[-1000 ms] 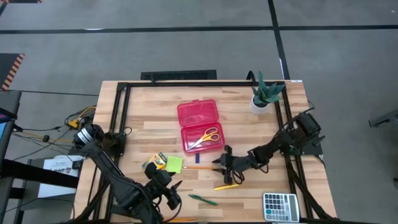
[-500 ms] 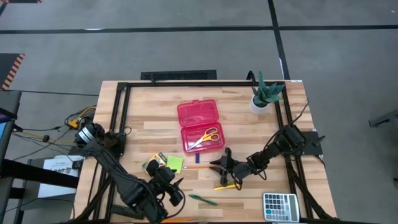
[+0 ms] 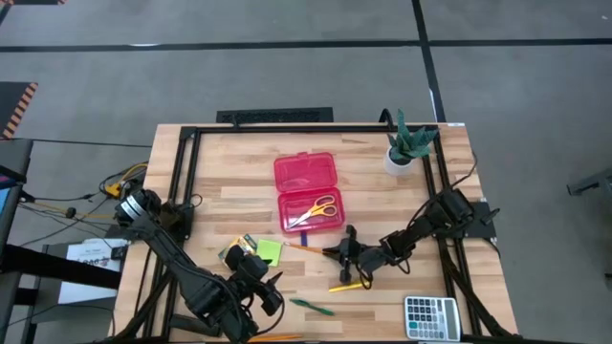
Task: Pack school essentials
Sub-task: Put the top orange pencil into the supply box
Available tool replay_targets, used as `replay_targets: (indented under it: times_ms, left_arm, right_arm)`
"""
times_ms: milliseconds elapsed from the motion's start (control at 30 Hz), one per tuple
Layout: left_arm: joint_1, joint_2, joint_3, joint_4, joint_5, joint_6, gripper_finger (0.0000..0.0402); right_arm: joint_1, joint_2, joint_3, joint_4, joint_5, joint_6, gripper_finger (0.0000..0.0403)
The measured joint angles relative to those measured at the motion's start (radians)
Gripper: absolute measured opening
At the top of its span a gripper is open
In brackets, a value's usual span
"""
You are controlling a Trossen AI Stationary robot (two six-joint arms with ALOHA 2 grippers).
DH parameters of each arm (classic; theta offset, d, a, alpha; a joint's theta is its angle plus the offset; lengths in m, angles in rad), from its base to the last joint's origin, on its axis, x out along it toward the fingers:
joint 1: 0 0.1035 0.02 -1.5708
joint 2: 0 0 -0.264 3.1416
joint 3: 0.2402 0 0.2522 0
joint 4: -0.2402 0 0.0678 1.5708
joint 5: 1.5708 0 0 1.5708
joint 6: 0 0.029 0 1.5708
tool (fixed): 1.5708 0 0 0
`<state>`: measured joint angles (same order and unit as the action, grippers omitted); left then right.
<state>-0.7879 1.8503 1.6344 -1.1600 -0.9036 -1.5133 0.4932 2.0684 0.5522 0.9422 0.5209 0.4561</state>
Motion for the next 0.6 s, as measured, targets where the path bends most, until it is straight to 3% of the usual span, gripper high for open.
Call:
replay_targets:
  times_ms: [300, 600]
  left_arm:
    - [-0.036, 0.000, 0.000, 0.010, -0.122, -0.134, 0.0194]
    - [-0.076, 0.000, -0.002, 0.005, -0.401, -0.347, 0.0194]
  right_arm:
    - [0.028, -0.228, -0.008, -0.141, -0.049, -0.012, 0.0012]
    - [0.064, -0.475, -0.005, -0.148, -0.003, -0.089, 0.0013]
